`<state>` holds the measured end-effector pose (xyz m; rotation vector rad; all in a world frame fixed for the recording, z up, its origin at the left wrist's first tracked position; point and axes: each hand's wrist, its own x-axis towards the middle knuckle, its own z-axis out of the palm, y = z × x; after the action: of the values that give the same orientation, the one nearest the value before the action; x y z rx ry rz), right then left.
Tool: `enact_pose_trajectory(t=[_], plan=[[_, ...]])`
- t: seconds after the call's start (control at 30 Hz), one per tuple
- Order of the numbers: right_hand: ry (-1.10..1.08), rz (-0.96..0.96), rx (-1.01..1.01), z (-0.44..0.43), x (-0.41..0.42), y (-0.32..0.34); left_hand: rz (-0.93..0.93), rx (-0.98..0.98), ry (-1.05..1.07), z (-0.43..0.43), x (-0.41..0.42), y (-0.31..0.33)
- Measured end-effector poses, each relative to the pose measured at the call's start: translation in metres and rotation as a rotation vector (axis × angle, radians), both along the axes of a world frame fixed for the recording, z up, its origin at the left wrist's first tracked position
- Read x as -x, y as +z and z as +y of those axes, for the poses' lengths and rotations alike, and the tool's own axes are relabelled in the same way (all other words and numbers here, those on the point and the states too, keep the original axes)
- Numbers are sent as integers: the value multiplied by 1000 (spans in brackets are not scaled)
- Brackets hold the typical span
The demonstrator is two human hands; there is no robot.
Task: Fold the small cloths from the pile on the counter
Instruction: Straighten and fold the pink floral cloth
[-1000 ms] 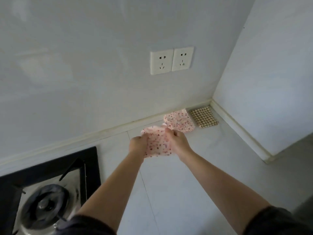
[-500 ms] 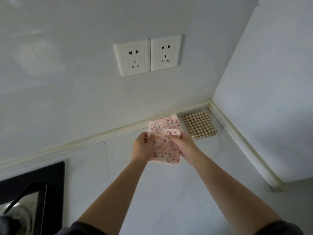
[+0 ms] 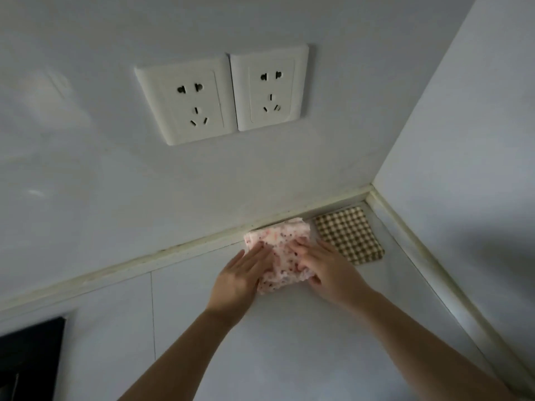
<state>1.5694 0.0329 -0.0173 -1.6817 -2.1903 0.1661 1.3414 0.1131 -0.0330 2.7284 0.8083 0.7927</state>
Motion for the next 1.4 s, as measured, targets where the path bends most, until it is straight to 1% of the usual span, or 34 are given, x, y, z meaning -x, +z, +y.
enact_pose_trajectory(t=[0.07,0.17,0.23,0.3,0.33,0.37,0.4,0.5,0.53,0.6,0.63,0.7,0.77,0.8,0.83,0.9,0.93,0.97,1.0,1.13,1.2,1.3,1.4], plan=[[3,-20,48,-3,-1,-10,20,-4,-16,-2,2,-8],[-26,27,116,8,-4,5,30,-25,-25,-2,-2,7],[-54,172,148,16,-5,24,10,-35,-14,1,-6,23],[-80,360,161,23,-5,41,12,-69,19,6,-12,35],[-85,390,148,27,-3,45,34,-80,38,7,-16,36],[-79,350,122,31,-1,46,84,-79,60,7,-19,34],[-60,250,98,34,2,43,160,-76,89,5,-22,29],[-6,-158,122,41,15,14,408,19,217,-8,-25,8],[-22,-241,127,43,17,6,452,71,264,-13,-24,1],[-62,-301,137,43,17,-2,483,144,321,-19,-23,-4],[-69,-305,134,43,16,-2,471,155,321,-20,-23,-2],[-73,-263,126,41,14,2,357,198,320,-19,-23,8],[-137,-158,108,40,11,8,125,254,415,-12,-24,24],[-184,-119,106,40,10,12,21,270,509,-8,-25,31],[-217,-105,109,40,10,16,-44,356,598,-4,-28,39],[-210,-126,123,42,14,19,-98,688,738,4,-37,52],[-185,-141,136,42,18,19,-97,847,789,8,-42,54],[-162,-156,150,43,23,18,-81,940,820,10,-46,55],[-146,-167,161,43,27,16,-73,988,836,12,-49,54],[-135,-207,155,43,34,17,-175,1060,847,16,-51,52],[-106,-212,130,44,36,19,-219,1046,845,12,-51,52],[-38,-187,162,46,40,18,-262,987,855,6,-50,49],[-16,-176,194,49,40,9,-275,964,861,6,-49,46]])
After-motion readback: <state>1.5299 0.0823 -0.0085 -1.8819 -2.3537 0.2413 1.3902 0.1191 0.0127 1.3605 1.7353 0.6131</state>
